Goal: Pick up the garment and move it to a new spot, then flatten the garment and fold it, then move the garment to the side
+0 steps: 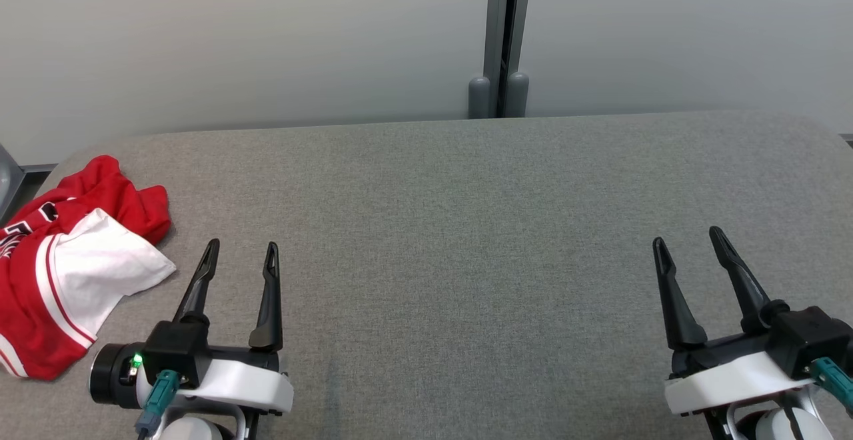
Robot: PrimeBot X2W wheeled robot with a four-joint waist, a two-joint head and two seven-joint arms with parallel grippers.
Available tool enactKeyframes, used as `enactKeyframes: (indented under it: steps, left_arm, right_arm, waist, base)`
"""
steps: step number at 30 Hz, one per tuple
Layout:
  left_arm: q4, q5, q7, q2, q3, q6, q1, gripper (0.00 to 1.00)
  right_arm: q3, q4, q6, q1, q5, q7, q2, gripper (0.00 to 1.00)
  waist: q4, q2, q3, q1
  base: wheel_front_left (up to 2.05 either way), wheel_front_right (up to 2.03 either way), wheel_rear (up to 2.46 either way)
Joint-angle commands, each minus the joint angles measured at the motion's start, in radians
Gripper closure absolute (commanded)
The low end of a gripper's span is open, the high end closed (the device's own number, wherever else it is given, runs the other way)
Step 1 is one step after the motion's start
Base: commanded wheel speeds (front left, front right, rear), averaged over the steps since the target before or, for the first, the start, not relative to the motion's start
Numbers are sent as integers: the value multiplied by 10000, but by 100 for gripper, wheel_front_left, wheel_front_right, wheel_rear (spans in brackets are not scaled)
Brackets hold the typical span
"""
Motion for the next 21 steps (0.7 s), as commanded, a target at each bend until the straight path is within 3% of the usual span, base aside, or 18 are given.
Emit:
enactKeyframes:
  steps: [1,21]
  left_arm:
    - [-37,200,-70,57,0,49,-123,0]
    - [67,249,-93,44,5,66,-198,0]
  right_arm:
    - [7,-51,20,-15,-208,-123,-63,0]
    - [57,-12,20,-46,-163,-113,9,0]
  waist:
    - [3,0,4,0]
    - [38,0,12,0]
  base:
    - [0,0,0]
    - [0,0,0]
